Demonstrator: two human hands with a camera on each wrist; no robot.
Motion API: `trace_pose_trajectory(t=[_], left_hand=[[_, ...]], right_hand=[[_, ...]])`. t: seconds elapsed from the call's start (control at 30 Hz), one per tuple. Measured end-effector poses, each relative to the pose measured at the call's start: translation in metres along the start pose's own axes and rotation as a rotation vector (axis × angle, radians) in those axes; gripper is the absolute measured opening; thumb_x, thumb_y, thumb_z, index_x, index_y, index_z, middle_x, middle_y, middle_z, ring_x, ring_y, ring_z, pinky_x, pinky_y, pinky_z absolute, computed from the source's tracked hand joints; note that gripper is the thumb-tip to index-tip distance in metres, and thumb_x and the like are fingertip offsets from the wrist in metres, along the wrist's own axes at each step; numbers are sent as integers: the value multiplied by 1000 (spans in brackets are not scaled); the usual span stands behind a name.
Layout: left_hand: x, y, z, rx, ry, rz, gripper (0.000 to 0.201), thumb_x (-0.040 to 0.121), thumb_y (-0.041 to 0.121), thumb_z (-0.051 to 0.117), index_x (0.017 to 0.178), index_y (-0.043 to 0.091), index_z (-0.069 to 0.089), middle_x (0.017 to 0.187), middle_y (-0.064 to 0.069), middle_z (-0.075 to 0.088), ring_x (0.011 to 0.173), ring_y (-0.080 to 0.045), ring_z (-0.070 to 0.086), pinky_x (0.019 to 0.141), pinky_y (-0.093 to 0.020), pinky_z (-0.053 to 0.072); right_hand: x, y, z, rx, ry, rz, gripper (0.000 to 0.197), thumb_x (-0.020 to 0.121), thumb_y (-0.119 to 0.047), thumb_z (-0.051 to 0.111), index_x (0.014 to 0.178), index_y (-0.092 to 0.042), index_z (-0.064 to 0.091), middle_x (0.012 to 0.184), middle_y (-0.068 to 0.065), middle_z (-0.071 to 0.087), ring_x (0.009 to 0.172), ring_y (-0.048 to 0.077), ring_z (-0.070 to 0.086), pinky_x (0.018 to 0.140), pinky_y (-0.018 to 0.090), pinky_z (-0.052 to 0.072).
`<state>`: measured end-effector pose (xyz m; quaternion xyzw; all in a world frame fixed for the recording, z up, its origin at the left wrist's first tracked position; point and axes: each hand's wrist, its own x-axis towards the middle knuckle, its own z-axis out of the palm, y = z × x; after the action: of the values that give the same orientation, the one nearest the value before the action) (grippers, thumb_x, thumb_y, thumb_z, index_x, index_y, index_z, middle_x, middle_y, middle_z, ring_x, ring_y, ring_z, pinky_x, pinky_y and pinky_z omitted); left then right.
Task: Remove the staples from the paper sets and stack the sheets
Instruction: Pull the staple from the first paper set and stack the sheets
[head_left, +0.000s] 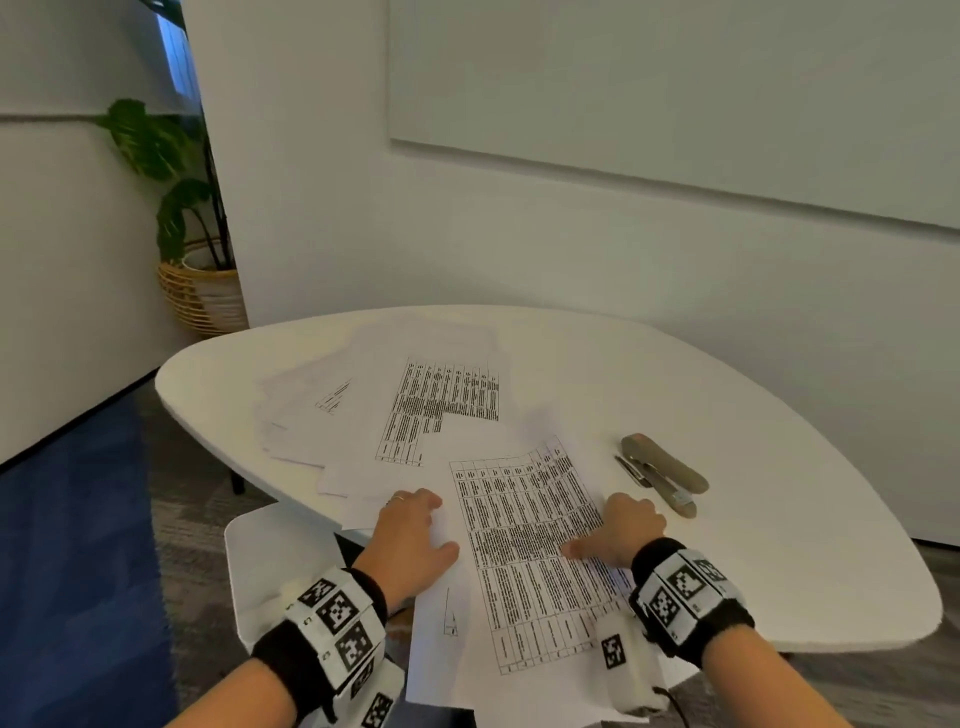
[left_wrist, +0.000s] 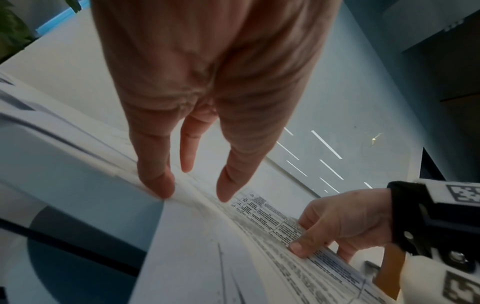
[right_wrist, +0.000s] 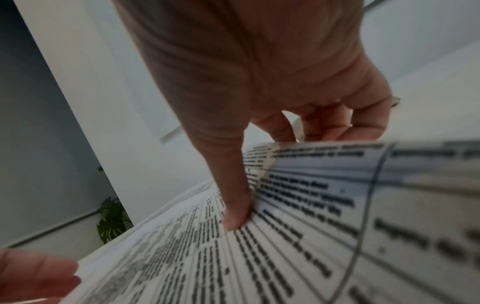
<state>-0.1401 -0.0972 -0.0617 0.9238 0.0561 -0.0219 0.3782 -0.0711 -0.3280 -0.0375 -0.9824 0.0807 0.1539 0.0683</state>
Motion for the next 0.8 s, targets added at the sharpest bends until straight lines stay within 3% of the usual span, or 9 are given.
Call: trace_pose_trajectory(t=[0.1,0.2,0.27,0.4,0.47,0.57,0.67,0.73,0.8], left_hand=[[-2,-1,0,-26,14,10,53,86,25,66,132,12,44,118,0,42,113,-12,47,97,-23,42],[-2,-2,-2,-40,4,9,61,86,30,66,137,12,38,127,-3,43,114,-10,47,97,-22,41],[-2,-1,-4,-58,14,9,71,85,35,68,141,11,31,132,-4,42,115,-12,46,98,-22,40],[2,12,-18,-250,130,7,85,77,41,75,142,16,26,131,3,41,120,-14,43,102,-30,39],[5,24,-28,-372,135,38,82,73,40,79,137,22,31,124,10,47,117,-10,48,101,-31,42],[11,44,-41,-533,216,162,52,74,25,79,117,27,51,114,12,62,105,-6,61,91,-27,52],[19,62,-54,-603,406,268,26,80,17,74,102,24,61,101,11,69,92,-2,65,82,-24,55],[26,70,-61,-626,495,307,19,82,17,73,93,28,62,94,15,69,86,1,65,77,-23,53],[31,75,-67,-661,564,330,21,84,17,71,90,33,59,92,18,68,83,5,64,75,-22,51]], right_hand=[[1,1,4,207,-10,-48,67,66,-41,82,115,-9,48,115,7,54,106,23,53,87,30,46],[-3,6,2,538,12,-186,41,66,-15,83,99,-10,60,98,5,66,89,21,64,73,29,52],[-8,10,-9,703,46,-279,36,64,-9,84,93,-9,63,87,7,70,80,24,68,72,37,58],[-25,11,-46,990,101,-449,36,66,-2,82,94,-12,62,83,5,71,72,18,70,63,28,58],[-31,10,-63,1115,119,-524,38,65,-1,81,98,-10,64,88,8,74,78,21,72,66,31,59],[-30,7,-76,1288,215,-560,40,65,-6,80,102,-6,65,93,10,74,85,28,71,74,40,59],[-26,2,-84,1365,250,-588,52,61,-30,84,107,-12,65,100,8,73,91,27,70,80,48,56],[-24,2,-88,1357,251,-603,65,53,-54,84,106,-20,66,104,5,72,96,26,69,83,52,54],[-23,2,-90,1320,270,-617,70,48,-66,80,104,-26,67,105,2,72,98,24,68,86,52,53]])
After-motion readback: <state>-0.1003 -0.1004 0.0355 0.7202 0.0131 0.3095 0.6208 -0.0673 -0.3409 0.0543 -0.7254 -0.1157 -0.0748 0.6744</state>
